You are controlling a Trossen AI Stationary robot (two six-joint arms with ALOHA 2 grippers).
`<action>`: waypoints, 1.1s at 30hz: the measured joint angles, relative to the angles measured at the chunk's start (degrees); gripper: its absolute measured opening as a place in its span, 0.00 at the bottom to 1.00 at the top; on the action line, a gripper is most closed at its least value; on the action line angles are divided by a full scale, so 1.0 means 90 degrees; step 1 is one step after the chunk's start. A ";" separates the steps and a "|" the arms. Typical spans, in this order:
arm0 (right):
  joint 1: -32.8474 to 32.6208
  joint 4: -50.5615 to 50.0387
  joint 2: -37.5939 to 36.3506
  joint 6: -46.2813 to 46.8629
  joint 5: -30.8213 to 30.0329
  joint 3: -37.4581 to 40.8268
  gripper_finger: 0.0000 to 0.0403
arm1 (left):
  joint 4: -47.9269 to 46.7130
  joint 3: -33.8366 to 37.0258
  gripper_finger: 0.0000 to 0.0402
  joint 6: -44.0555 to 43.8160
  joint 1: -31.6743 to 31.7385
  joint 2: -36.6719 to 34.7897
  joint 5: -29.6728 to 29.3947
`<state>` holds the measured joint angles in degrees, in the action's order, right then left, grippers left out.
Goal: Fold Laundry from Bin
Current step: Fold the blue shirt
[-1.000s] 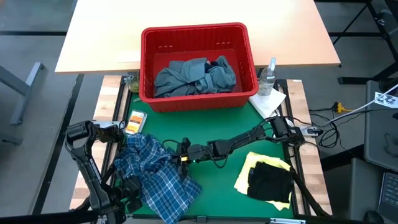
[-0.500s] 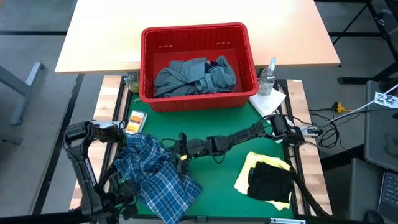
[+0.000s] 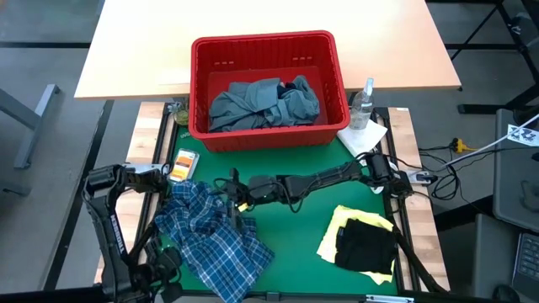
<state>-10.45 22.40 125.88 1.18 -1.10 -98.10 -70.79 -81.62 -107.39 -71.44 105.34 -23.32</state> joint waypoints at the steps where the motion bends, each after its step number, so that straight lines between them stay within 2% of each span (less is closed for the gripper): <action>1: -0.0019 -0.0113 -0.0004 -0.0011 0.0197 -0.0111 0.51 | 0.0103 0.0000 0.01 0.0062 0.0000 0.0000 -0.0096; 5: -0.0245 -0.0907 -0.0004 -0.0008 0.1071 -0.0501 0.51 | 0.0362 0.0000 0.00 0.0330 -0.0004 0.0000 -0.0614; 7: -0.0431 -0.1332 -0.0009 -0.0020 0.1250 -0.0571 0.51 | 0.0340 0.0000 0.00 0.0323 0.0023 0.0000 -0.0694; 11: -0.0798 -0.2324 -0.0010 -0.0249 0.1206 -0.0569 0.51 | 0.0350 0.0030 0.00 0.0321 0.0148 0.0009 -0.0739; 15: -0.1059 -0.3196 0.0089 -0.0679 0.0471 -0.0529 0.51 | 0.0705 0.0370 0.00 0.0368 0.0361 0.0019 -0.1021; 19: -0.1043 -0.3398 0.0378 -0.0680 0.0067 -0.0448 0.51 | 0.1224 0.0871 0.00 0.0493 0.0640 0.0022 -0.1098; 27: -0.0699 -0.3320 0.1127 -0.0240 0.0491 -0.0453 0.51 | 0.1865 0.1811 0.00 0.0464 0.0910 0.0027 -0.0716; 30: -0.0654 -0.3283 0.1263 -0.0134 0.0568 -0.0463 0.51 | 0.1956 0.2065 0.00 0.0304 0.0913 0.0027 -0.0395; 33: -0.0658 -0.3277 0.1305 -0.0134 0.0555 -0.0467 0.51 | 0.1992 0.2171 0.00 0.0252 0.0897 0.0022 -0.0375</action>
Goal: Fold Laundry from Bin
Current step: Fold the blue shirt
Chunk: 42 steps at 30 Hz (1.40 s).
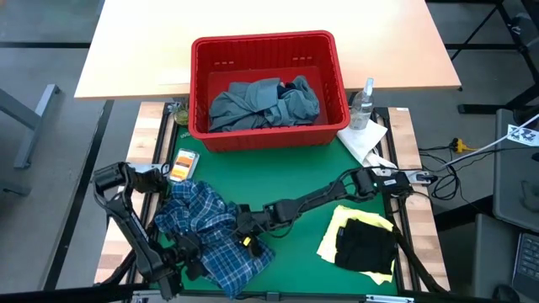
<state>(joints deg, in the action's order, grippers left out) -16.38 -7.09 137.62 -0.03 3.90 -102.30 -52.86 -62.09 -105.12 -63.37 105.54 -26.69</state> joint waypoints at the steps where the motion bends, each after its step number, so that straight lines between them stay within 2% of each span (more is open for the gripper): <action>1: -0.0009 -0.0005 0.0000 0.0000 -0.0014 0.0000 0.51 | -0.0002 0.0010 0.00 -0.0011 -0.0001 0.0000 -0.0031; 7: -0.0010 -0.0381 -0.0158 0.0122 0.0267 0.0005 0.51 | 0.0037 0.0013 0.00 0.0253 0.0261 0.0000 -0.0087; 13: -0.0015 -0.1475 -0.0490 0.0158 0.0287 0.0010 0.51 | 0.0364 0.0013 0.00 0.1177 0.0806 0.0000 -0.0377; 23: -0.0338 -0.3545 -0.1120 0.0165 -0.0508 0.0012 0.51 | 0.0941 0.0013 0.00 0.2842 0.1738 0.0000 -0.0814; 27: -0.0495 -0.3773 -0.1305 0.0164 -0.0702 0.0017 0.51 | 0.0983 0.0013 0.00 0.3106 0.1914 -0.0024 -0.0755; 33: -0.0567 -0.3744 -0.1620 0.0138 -0.0799 -0.0182 0.51 | 0.0930 -0.0091 0.00 0.3204 0.1815 -0.0221 -0.0737; 38: -0.0552 -0.3724 -0.1751 0.0003 -0.1638 -0.0417 0.51 | 0.0953 -0.0111 0.00 0.3050 0.1639 -0.0429 -0.0803; 42: -0.0518 -0.3571 -0.1732 -0.0333 -0.2358 -0.0439 0.51 | 0.0939 -0.0118 0.00 0.2910 0.1556 -0.0537 -0.1164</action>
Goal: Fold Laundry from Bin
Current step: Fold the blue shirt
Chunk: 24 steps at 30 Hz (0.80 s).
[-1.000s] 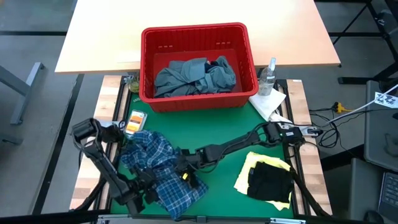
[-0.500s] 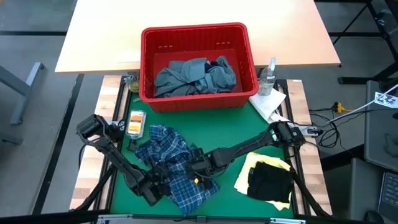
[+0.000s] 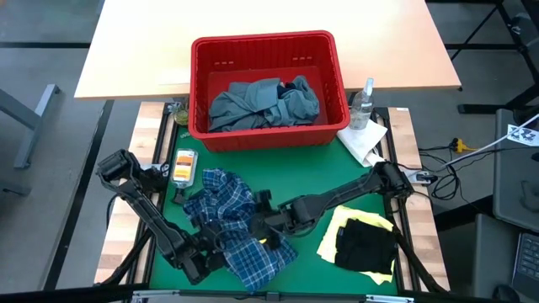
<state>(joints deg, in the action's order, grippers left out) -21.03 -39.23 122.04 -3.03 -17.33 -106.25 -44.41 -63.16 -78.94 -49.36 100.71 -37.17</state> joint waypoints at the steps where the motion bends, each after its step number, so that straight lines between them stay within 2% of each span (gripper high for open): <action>1: 0.0034 0.0028 0.0032 -0.0033 -0.0122 0.0040 0.51 | -0.0013 0.0000 0.00 -0.0054 0.0004 0.0000 -0.0109; 14: 0.0917 0.0608 0.0149 0.0460 -0.0291 0.1260 0.51 | -0.0089 0.0000 0.00 -0.0114 0.0273 0.0029 -0.0265; 24: 0.1048 0.0750 0.0271 0.0459 0.0207 0.1326 0.51 | -0.0320 0.0000 0.00 -0.0114 0.0518 0.0032 -0.0260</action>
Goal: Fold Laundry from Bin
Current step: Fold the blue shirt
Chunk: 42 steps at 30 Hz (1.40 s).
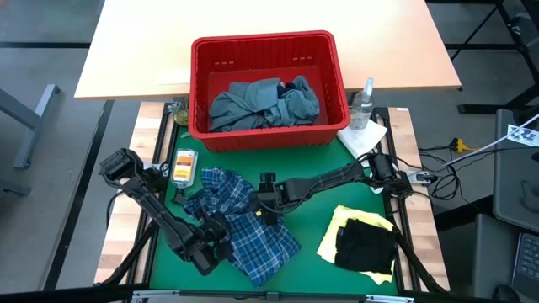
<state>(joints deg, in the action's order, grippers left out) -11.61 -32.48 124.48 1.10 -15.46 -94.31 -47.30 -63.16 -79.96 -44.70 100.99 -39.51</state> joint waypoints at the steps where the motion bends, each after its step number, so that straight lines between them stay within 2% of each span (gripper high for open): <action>1: -0.0001 -0.0007 0.0000 -0.0005 0.0002 -0.0011 0.51 | -0.0022 0.0000 0.00 0.0000 0.0027 0.0000 0.0012; 6: -0.0039 -0.0113 -0.0114 -0.0021 0.0175 -0.0011 0.51 | -0.0034 0.0000 0.00 0.0039 0.0054 -0.0008 0.0089; 11: -0.0236 -0.0172 -0.0638 -0.0314 0.0166 -0.0018 0.51 | -0.0056 0.0000 0.00 0.0117 -0.0147 -0.0141 -0.0044; 16: -0.0642 -0.0223 -0.1214 -0.0355 0.0175 -0.0020 0.51 | -0.0034 -0.0010 0.00 0.0117 -0.0399 -0.0304 -0.0044; 21: -0.1276 -0.0179 -0.1385 -0.0806 0.0160 -0.0023 0.51 | 0.0258 -0.0012 0.00 0.0070 -0.0646 -0.0308 -0.0040; 23: -0.1542 -0.0188 -0.1384 -0.0845 0.0084 -0.0020 0.51 | 0.0675 -0.0010 0.00 0.0071 -0.0723 -0.0306 -0.0123; 26: -0.1903 -0.0160 -0.1311 -0.0840 -0.0051 -0.0021 0.51 | 0.1693 -0.0012 0.00 0.0275 -0.0818 -0.0308 -0.0648; 31: -0.2386 0.0008 -0.1260 -0.0796 -0.0602 0.0160 0.51 | 0.3811 -0.0015 0.00 0.1452 -0.0808 -0.0158 -0.1237; 37: -0.2763 0.0333 -0.1146 -0.0675 -0.0880 0.0483 0.51 | 0.6059 -0.0015 0.00 0.2891 -0.0624 0.0500 -0.1190; 42: -0.2838 0.0470 -0.1013 -0.0447 -0.0935 0.0750 0.51 | 0.6923 -0.0019 0.00 0.3237 -0.0483 0.1131 -0.0767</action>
<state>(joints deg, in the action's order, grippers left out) -37.15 -28.26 115.36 -2.92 -23.88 -87.56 15.01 -63.33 -50.83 -49.05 111.17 -46.41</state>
